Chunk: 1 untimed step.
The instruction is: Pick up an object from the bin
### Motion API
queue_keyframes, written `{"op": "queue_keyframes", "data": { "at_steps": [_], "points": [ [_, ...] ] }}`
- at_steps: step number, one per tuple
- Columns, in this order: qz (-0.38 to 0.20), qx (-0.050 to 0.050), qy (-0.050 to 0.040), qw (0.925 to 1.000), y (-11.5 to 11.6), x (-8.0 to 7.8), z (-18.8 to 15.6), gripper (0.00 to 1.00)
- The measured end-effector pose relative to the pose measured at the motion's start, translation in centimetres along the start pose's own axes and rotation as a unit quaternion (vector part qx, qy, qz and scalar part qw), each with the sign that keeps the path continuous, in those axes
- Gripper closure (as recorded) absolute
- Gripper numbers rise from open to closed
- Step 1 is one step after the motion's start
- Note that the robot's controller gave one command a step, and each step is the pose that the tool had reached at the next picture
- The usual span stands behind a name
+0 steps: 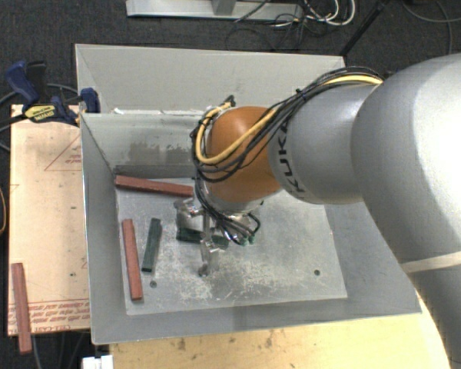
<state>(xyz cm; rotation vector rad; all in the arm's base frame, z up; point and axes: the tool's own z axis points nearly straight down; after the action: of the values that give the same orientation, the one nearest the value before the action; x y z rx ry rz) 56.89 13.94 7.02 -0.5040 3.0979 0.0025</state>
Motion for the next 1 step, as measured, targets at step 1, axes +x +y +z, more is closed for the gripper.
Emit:
{"op": "queue_keyframes", "data": {
  "at_steps": [1],
  "points": [
    [0.001,0.0,-0.0001,1.0,-0.03,-0.03,-0.08,1.0]
  ]
}}
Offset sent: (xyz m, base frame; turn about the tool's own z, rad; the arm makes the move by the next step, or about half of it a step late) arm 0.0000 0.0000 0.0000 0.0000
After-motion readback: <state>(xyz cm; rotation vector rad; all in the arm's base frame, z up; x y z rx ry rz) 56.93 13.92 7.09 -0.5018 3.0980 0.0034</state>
